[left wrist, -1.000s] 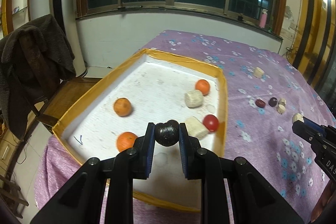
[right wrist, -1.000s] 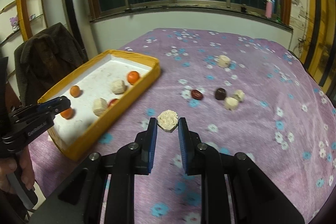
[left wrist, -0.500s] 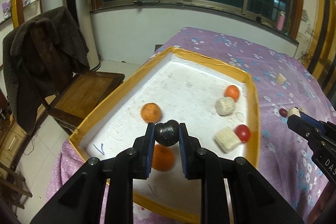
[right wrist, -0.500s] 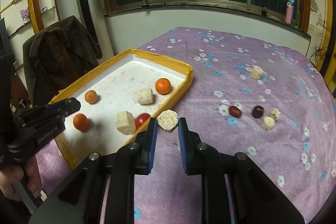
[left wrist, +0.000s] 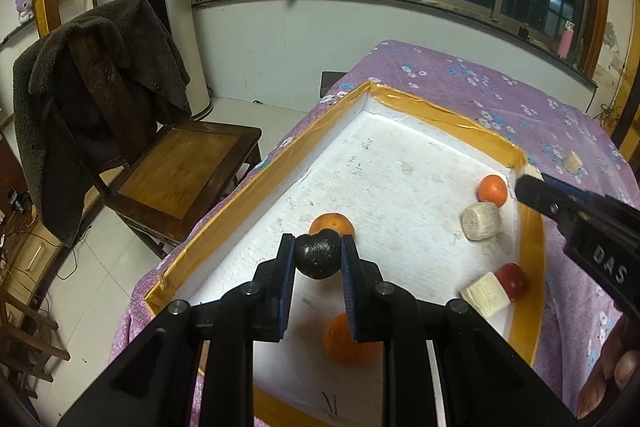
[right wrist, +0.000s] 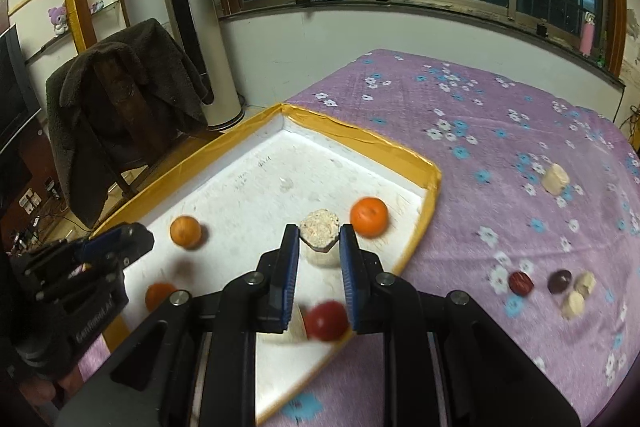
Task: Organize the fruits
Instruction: 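Lower both held items into the tray and open both tools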
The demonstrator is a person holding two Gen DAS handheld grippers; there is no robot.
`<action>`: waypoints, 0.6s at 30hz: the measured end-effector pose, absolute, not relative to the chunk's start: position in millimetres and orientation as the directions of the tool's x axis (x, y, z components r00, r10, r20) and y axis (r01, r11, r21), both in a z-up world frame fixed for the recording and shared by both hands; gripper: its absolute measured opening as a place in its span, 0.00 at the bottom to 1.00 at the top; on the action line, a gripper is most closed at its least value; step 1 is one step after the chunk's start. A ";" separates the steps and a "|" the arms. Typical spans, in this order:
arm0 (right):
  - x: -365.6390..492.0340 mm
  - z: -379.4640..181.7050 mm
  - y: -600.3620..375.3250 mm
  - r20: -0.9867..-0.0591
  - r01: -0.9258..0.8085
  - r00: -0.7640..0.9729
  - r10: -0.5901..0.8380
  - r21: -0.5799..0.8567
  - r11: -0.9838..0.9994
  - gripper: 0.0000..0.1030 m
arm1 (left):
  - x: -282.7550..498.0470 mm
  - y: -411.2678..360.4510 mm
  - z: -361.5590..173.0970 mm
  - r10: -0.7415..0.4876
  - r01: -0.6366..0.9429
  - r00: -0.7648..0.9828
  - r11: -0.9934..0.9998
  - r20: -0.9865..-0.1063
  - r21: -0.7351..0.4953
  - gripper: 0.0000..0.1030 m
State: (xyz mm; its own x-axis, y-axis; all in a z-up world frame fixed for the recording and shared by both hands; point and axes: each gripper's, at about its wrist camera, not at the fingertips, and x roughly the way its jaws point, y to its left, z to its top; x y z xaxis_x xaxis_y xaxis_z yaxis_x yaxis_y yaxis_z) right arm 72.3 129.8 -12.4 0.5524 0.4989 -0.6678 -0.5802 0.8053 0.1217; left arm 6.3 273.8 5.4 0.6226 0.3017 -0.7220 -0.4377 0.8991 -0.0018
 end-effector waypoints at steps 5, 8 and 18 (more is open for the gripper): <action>92.3 -20.4 147.9 -0.689 -0.580 0.537 0.486 0.117 0.806 0.22 | 11.2 278.9 0.9 0.308 -0.447 0.608 0.895 -0.732 0.005 0.20; 99.2 -24.9 155.3 -0.699 -0.585 0.531 0.479 0.107 0.804 0.22 | 12.7 285.3 -1.6 0.313 -0.459 0.600 0.888 -0.736 0.003 0.20; 119.0 -37.2 173.8 -0.725 -0.576 0.524 0.447 0.085 0.813 0.22 | 17.8 296.0 -10.4 0.303 -0.474 0.570 0.881 -0.764 -0.004 0.20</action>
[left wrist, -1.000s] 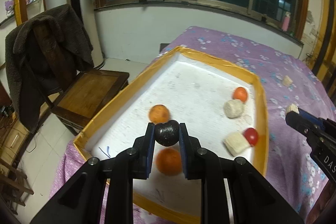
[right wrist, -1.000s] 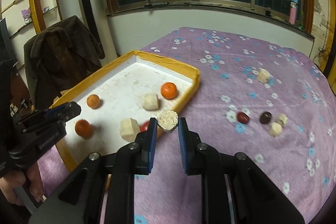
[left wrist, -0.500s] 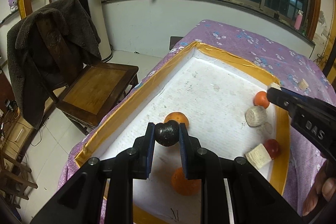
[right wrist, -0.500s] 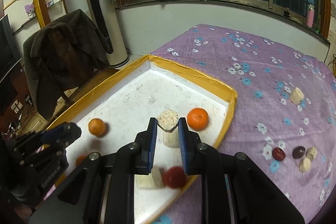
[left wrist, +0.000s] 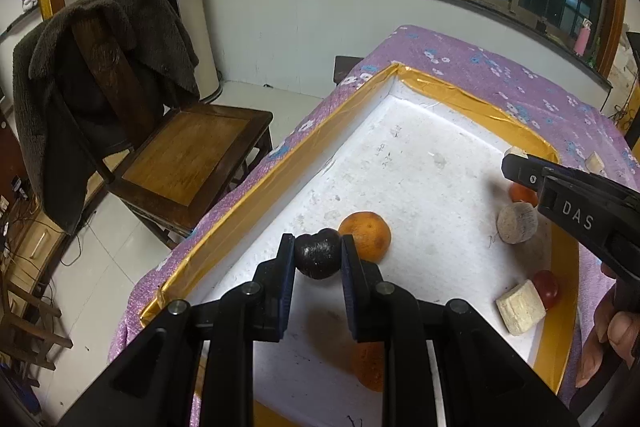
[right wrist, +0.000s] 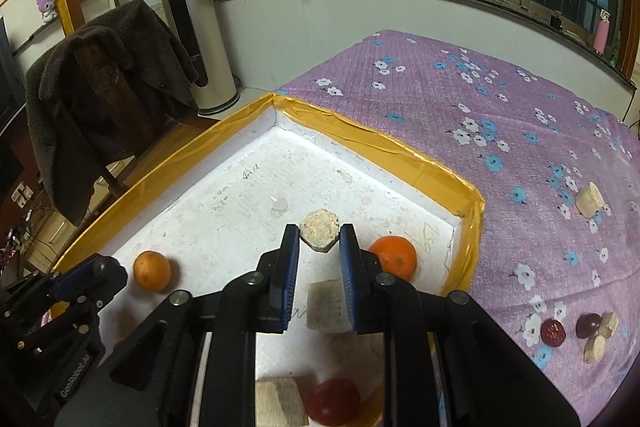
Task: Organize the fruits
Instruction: 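Lower both held items into the tray and open both tools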
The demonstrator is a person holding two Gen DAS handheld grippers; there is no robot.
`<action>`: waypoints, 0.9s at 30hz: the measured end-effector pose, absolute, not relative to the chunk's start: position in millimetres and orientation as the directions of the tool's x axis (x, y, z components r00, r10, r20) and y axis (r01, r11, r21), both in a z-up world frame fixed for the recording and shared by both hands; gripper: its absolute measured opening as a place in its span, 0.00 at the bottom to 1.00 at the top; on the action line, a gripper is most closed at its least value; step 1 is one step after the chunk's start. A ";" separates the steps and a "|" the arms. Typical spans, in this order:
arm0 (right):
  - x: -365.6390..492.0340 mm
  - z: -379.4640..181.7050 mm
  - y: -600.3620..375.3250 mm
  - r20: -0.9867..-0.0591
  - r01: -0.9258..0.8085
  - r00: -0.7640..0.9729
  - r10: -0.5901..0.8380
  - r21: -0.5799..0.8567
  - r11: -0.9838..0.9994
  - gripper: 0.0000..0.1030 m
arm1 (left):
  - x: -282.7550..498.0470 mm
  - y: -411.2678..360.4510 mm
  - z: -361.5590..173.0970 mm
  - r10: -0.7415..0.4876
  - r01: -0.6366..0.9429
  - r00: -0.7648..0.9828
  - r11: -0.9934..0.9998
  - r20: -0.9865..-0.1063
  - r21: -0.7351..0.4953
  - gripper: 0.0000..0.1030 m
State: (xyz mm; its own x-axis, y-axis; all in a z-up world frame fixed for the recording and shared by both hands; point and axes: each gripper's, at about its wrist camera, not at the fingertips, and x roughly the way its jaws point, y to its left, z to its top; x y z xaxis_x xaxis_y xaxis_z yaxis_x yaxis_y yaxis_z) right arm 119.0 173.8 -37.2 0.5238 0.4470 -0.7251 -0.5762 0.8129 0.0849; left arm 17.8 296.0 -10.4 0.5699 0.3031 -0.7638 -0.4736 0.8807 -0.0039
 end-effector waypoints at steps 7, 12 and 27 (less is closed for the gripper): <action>125.3 -44.0 180.2 -0.741 -0.573 0.514 0.431 0.077 0.816 0.22 | 18.8 297.6 -11.2 0.296 -0.474 0.564 0.880 -0.771 -0.010 0.20; 126.9 -45.5 184.8 -0.747 -0.579 0.509 0.428 0.071 0.812 0.22 | 22.2 299.0 -12.3 0.301 -0.475 0.557 0.880 -0.774 0.000 0.20; 125.8 -42.3 190.2 -0.749 -0.595 0.500 0.434 0.067 0.801 0.22 | 21.8 297.1 -11.8 0.293 -0.472 0.561 0.882 -0.774 -0.008 0.20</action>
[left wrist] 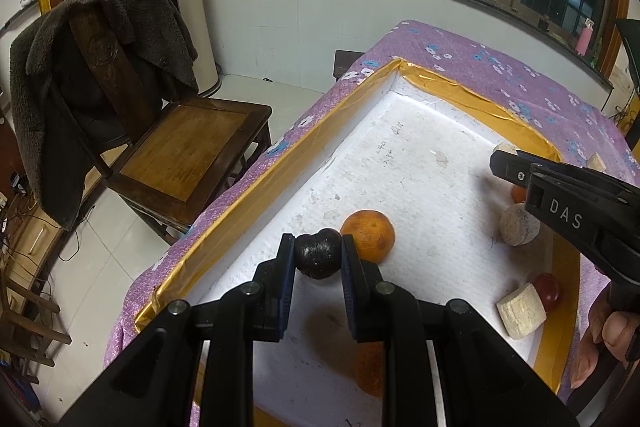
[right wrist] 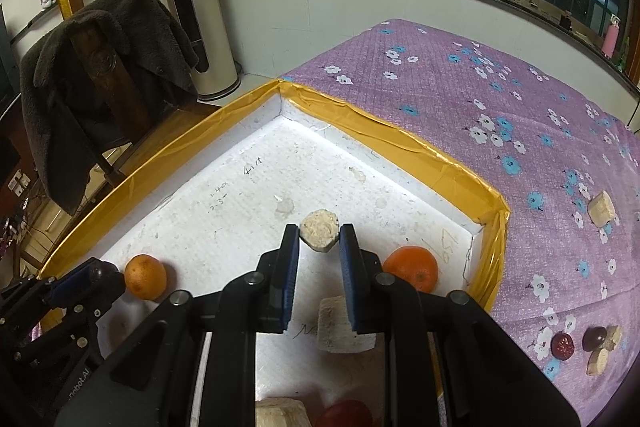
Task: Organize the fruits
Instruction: 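Lower both held items into the tray and open both tools, then move both open tools back from the tray toward the remaining dates and pieces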
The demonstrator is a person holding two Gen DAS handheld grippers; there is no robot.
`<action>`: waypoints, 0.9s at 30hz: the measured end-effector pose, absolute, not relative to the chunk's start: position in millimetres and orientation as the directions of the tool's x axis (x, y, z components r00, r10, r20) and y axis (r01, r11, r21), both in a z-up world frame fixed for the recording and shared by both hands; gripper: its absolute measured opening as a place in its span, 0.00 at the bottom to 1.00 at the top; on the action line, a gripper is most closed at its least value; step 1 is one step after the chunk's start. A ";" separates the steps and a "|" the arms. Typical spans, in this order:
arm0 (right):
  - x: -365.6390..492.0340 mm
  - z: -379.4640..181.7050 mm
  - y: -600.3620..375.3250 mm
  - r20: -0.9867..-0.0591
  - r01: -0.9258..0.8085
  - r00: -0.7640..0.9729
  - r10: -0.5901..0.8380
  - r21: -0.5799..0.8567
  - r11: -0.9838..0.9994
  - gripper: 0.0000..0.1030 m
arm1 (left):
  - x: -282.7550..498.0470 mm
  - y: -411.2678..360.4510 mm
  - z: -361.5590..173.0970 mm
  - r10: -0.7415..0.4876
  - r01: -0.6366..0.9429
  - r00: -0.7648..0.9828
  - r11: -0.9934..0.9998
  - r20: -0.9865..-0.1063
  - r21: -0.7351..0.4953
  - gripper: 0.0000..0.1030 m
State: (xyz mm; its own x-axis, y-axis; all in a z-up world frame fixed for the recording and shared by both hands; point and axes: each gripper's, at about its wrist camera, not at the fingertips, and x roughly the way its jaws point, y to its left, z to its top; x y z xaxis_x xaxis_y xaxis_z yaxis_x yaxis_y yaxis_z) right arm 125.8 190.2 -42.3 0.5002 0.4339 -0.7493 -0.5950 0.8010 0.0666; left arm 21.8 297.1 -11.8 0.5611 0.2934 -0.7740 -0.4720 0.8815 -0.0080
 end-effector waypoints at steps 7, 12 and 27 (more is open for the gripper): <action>120.7 -38.4 193.5 -0.750 -0.607 0.495 0.439 0.063 0.792 0.22 | 21.7 295.4 -12.0 0.289 -0.473 0.552 0.881 -0.782 -0.009 0.20; 121.6 -40.8 195.8 -0.772 -0.610 0.475 0.421 0.056 0.791 0.22 | 21.8 295.9 -14.1 0.285 -0.480 0.526 0.877 -0.802 -0.004 0.21; 114.8 -50.7 203.8 -0.830 -0.623 0.434 0.349 0.003 0.782 0.56 | 9.3 293.7 -15.8 0.293 -0.499 0.473 0.867 -0.831 0.022 0.64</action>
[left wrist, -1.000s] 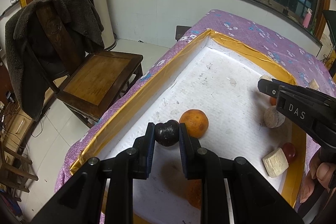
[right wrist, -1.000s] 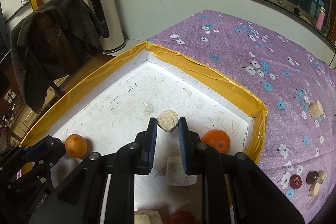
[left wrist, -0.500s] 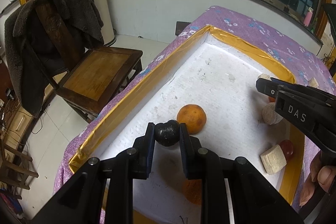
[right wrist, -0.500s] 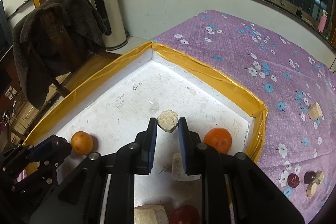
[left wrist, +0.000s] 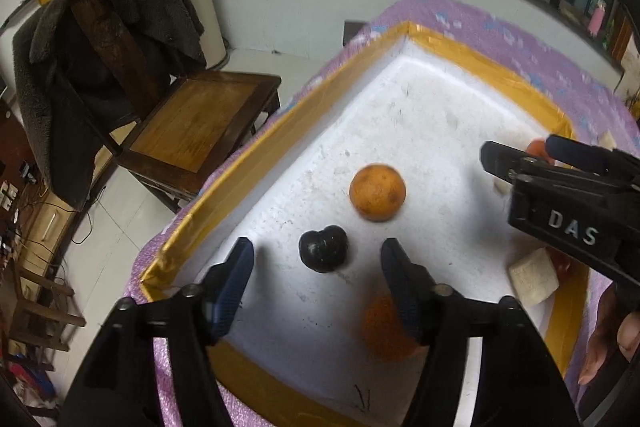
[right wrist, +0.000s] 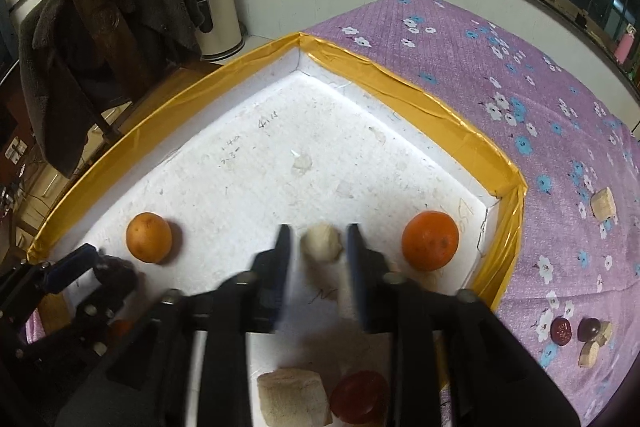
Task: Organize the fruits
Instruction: 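Move both open tools back from the tray toward the remaining dates and pieces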
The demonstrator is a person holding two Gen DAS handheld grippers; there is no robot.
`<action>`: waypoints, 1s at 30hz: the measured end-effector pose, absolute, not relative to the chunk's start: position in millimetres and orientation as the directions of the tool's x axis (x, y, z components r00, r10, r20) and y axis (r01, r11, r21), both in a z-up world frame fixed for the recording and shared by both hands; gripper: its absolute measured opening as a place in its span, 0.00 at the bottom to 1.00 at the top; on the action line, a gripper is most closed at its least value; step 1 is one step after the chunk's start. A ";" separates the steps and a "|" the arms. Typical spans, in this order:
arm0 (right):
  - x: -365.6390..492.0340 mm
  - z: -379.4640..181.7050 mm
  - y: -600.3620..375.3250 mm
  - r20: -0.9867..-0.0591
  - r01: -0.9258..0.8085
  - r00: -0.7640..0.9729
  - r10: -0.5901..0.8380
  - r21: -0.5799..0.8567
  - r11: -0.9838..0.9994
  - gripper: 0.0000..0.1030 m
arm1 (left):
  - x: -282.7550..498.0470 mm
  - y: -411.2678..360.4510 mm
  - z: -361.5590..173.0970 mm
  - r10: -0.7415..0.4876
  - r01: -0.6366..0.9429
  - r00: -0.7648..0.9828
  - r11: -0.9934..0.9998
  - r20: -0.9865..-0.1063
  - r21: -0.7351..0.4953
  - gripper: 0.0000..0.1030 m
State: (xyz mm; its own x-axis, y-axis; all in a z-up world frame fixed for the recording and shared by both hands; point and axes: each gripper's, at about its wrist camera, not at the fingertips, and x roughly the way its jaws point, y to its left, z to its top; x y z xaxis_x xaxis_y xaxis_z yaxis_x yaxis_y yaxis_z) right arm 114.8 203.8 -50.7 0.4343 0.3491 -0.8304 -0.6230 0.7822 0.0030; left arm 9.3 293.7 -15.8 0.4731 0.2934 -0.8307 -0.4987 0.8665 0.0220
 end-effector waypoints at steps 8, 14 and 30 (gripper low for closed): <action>108.3 -15.0 150.7 -0.743 -0.546 0.535 0.402 0.059 0.835 0.74 | -11.6 288.7 0.2 0.280 -0.516 0.522 0.856 -0.806 -0.037 0.67; 91.7 -5.9 48.1 -0.681 -0.413 0.655 0.326 0.038 0.910 0.89 | -45.5 273.8 26.7 0.365 -0.582 0.623 0.807 -0.691 -0.099 0.85; 82.4 -65.5 -202.5 -0.742 -0.063 0.664 0.086 0.059 0.996 0.98 | 30.6 78.6 -4.5 0.066 -0.102 0.704 0.995 -0.707 -0.008 0.87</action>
State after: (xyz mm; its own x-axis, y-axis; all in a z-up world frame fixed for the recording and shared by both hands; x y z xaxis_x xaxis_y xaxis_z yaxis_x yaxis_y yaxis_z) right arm 82.4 -202.4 -65.5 0.6643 0.0857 -0.7425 -0.0628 0.9963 0.0588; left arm 30.6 78.6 -4.5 0.7036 0.0662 -0.7075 -0.1018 0.9948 -0.0082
